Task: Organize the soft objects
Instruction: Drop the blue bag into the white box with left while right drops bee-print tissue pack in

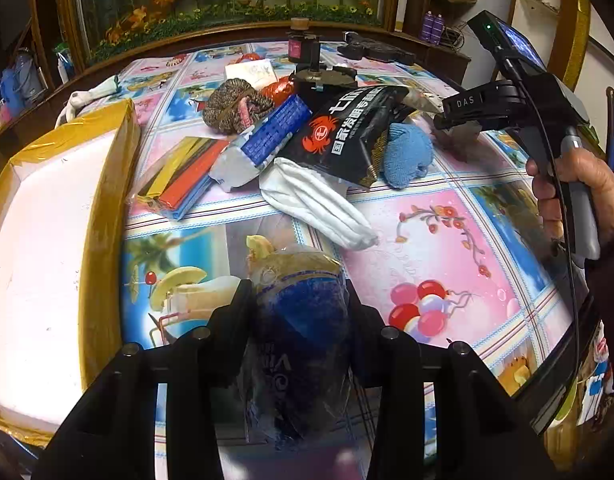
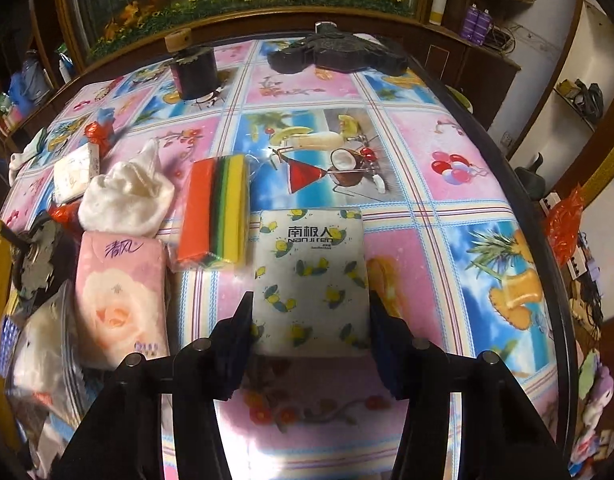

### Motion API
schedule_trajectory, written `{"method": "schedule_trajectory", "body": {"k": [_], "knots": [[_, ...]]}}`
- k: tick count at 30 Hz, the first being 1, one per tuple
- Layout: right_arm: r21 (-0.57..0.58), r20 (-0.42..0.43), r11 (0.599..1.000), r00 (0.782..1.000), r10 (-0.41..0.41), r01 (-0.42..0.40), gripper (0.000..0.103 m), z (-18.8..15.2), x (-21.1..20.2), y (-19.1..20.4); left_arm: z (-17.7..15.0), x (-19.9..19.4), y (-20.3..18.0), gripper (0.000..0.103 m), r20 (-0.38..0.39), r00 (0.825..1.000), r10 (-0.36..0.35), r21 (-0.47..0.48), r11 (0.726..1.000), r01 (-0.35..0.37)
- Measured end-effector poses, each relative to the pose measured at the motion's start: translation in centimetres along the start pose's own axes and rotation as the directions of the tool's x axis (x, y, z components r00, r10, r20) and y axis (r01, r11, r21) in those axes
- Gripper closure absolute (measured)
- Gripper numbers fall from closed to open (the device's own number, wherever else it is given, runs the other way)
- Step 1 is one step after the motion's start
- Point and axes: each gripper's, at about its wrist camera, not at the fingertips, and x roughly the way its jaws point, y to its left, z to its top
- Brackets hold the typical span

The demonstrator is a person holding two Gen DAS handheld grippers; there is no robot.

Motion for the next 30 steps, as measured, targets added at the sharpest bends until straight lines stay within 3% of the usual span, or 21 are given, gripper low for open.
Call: {"method": "schedule_trajectory", "body": {"k": [16, 24, 30], "knots": [[-0.028, 0.141, 0.997, 0.987, 0.08, -0.077, 0.052, -5.8, -10.8, 1.0, -1.0, -6.3, -0.3, 0.064, 0.14, 0.99, 0.028, 0.002, 1.0, -0.028], [-0.108, 0.166, 0.983, 0.972, 0.168, -0.151, 0.052, -7.7, -15.4, 4.5, -1.1, -8.0, 2.2, 0.064, 0.177, 0.983, 0.053, -0.059, 0.997, -0.043], [-0.16, 0.139, 0.963, 0.961, 0.24, -0.217, 0.052, -7.7, -16.0, 7.9, -0.6, -8.4, 5.6, 0.064, 0.187, 0.98, 0.064, -0.118, 0.992, -0.043]]}}
